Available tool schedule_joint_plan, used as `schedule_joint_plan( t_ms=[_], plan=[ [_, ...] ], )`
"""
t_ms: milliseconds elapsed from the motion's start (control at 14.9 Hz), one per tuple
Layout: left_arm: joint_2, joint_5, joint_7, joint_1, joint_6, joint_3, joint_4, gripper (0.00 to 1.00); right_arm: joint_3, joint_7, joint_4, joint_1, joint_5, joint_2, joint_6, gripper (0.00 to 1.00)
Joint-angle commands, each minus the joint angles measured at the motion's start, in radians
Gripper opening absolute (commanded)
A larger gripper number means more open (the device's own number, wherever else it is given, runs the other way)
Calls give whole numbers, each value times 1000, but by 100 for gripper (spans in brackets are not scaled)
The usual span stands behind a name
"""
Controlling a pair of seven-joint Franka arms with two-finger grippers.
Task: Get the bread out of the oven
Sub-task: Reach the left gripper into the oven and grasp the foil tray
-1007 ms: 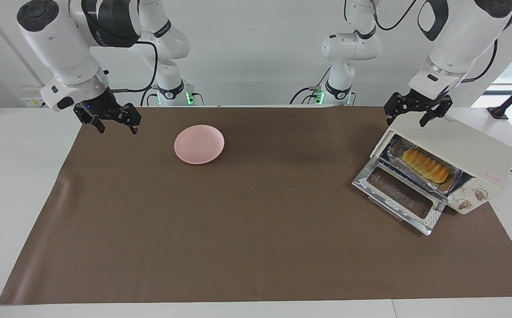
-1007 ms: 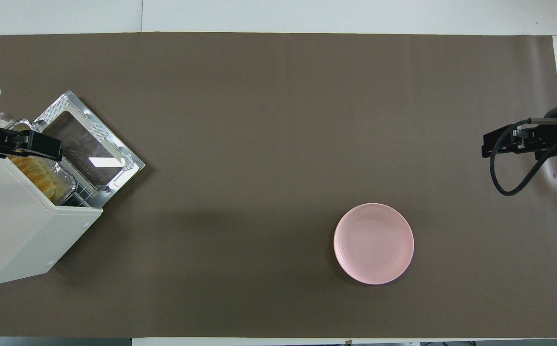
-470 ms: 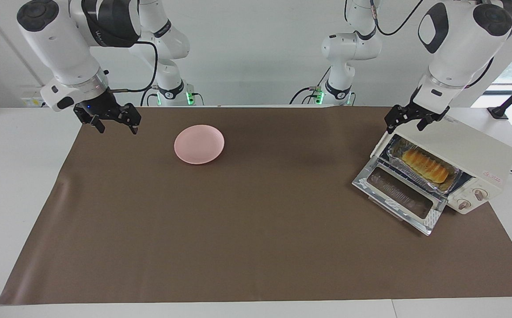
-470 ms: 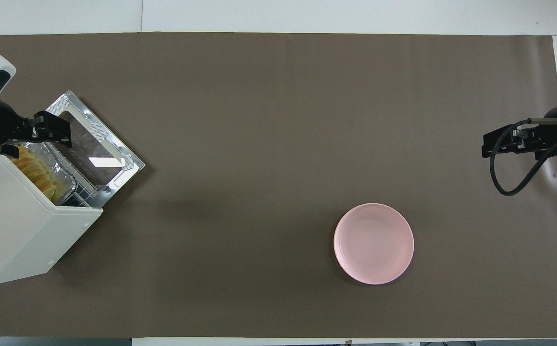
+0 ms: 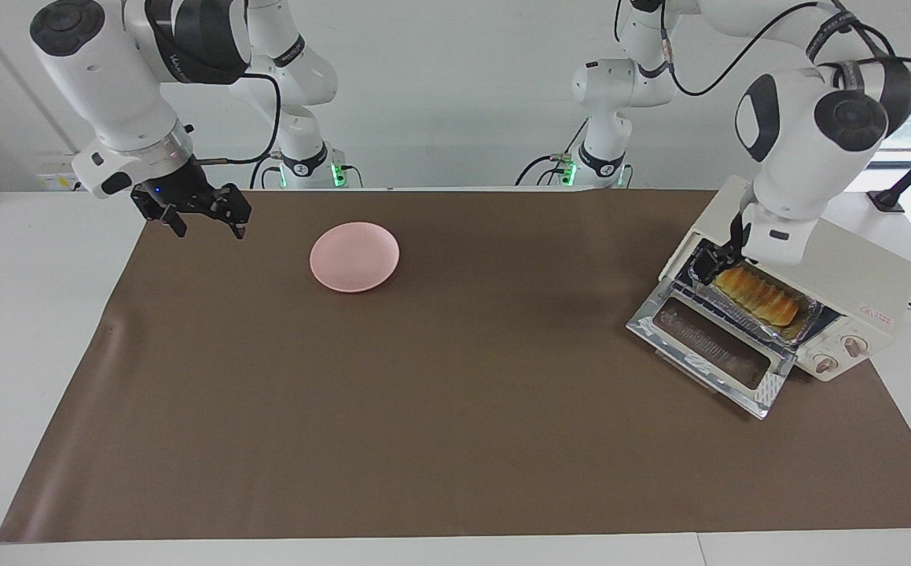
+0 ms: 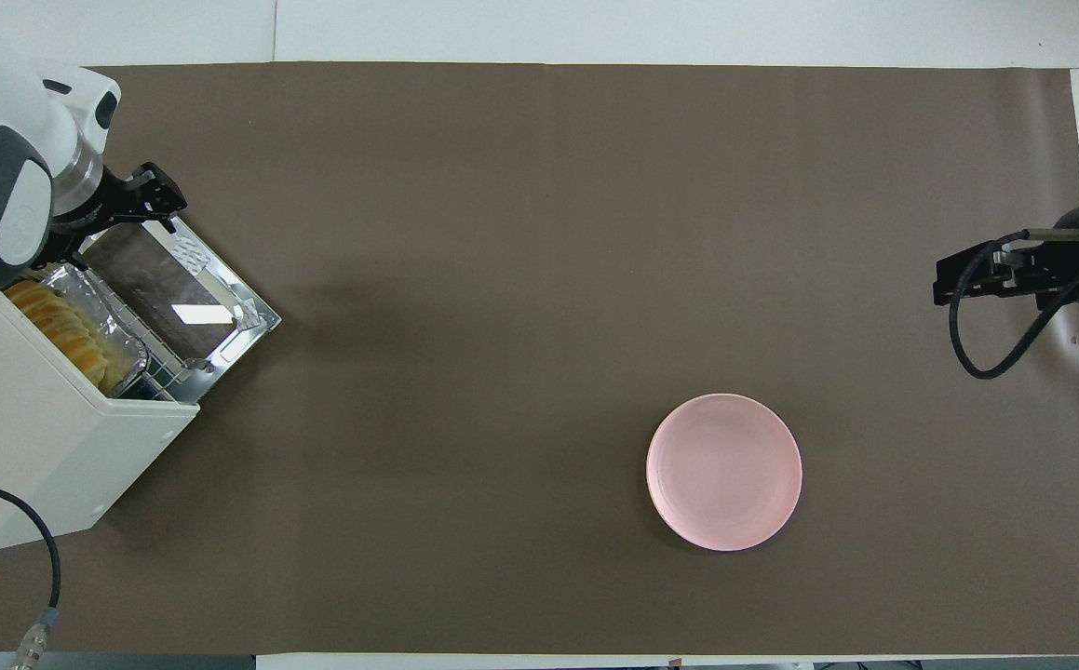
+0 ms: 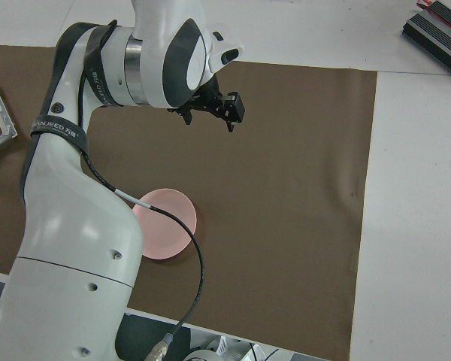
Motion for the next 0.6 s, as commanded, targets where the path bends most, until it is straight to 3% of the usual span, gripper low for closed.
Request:
schedule_joint_plan(
  t_ms=[0,336,537],
  plan=[
    [-21,82,-66,1,100,8,-112,100,10,-27,-24,-13,-16,-21,2,100],
    [-74,97,-87,37,189,18,-251,100,11,-27,-24,-13,-16,-21,2,100],
    [-80,114,-86,50,209,22,-267,100,11,-27,-24,-13,-16,-21,2,100]
  ],
)
